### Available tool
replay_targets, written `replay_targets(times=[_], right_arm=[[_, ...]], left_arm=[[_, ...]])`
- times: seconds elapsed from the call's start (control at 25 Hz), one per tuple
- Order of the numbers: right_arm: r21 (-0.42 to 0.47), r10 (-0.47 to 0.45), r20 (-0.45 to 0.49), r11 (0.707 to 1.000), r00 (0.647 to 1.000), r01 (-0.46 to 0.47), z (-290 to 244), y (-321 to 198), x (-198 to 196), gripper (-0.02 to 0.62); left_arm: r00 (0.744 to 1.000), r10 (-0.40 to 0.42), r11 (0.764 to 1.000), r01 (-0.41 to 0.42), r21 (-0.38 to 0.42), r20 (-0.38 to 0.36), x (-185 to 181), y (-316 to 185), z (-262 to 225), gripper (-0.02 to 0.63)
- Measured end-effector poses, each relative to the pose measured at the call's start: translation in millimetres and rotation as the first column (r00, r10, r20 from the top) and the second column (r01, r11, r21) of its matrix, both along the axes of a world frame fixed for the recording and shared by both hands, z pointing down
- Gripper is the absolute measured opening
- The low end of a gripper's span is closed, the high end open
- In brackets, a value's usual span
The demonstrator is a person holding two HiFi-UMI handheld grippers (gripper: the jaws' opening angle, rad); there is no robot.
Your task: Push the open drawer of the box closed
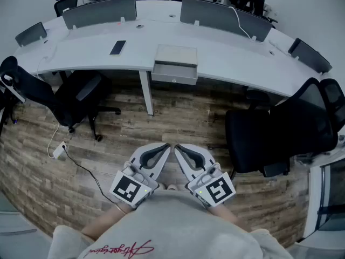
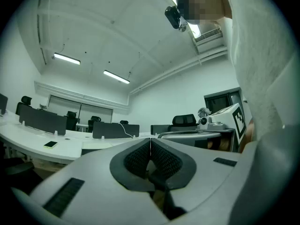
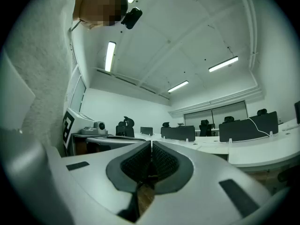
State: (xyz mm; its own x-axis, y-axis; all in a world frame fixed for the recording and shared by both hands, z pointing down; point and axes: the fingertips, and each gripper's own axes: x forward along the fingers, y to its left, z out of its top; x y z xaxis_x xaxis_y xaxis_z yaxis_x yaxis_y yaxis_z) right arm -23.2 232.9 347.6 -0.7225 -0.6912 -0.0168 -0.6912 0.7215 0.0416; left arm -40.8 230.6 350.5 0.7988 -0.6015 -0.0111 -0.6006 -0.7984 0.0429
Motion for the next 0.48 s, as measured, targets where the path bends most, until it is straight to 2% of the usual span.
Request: replay_targets(times=[0.24,0.48], right_arm=[[0.002,0.003,-0.001,1.000,1.000,-0.003,0.2,-4.3,1.6,0.023],[-0.022,0.007,0.026,1.000,1.000,-0.006,0.4,-5.5,2.9,0.023]], left_arm=[[1.000,-0.009,1.000,0.009,-0.018,-0.008,-1.2,-6.3,1.9,0.018],[0.999,-0.022,1.000,0.023,0.006,-0.031,-2.6,-8.1,-2.6,0.018]])
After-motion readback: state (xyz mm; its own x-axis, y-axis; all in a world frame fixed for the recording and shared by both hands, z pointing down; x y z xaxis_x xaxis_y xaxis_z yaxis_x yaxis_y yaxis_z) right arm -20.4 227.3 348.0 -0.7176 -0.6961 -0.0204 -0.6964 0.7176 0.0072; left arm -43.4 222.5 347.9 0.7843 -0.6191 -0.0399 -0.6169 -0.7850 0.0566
